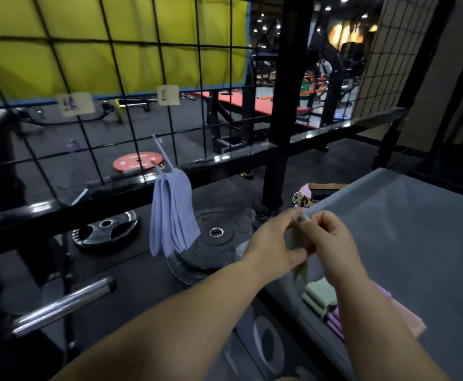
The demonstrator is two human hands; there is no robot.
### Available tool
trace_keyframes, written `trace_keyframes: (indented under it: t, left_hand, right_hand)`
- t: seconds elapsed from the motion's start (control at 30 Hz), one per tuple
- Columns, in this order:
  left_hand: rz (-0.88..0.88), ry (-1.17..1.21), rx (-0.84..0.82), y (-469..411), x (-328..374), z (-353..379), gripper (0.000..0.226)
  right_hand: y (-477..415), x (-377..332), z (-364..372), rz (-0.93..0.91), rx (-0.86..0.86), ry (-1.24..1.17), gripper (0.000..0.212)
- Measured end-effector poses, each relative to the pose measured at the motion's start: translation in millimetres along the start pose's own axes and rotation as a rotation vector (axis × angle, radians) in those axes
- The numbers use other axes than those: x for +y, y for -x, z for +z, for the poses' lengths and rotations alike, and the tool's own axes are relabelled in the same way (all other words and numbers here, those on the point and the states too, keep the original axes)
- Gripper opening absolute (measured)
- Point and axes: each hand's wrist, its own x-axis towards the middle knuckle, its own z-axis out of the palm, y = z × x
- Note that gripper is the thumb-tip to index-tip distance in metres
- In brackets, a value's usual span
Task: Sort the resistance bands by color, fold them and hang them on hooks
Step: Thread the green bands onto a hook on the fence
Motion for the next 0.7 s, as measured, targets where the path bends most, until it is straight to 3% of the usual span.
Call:
trace_keyframes:
  t: [0.27, 0.5, 0.7]
  left_hand:
    - [-0.083, 0.020, 0.262, 52.5, 4.0, -59.9, 0.050]
    - [-0.057, -0.014, 0.387, 114.4, 19.5, -124.2, 0.030]
    - [-0.042, 0.079, 0.453, 155.1, 32.0, -175.2, 0.034]
  right_hand:
    - [26.6, -30.6, 46.9, -0.100, -0.309, -0.212, 0.054]
    - [62.3, -71.3, 82.3, -0.223, -0.542, -0.257, 0.041]
    - [80.1, -99.6, 122.3, -0.273, -0.681, -0.255, 0.038]
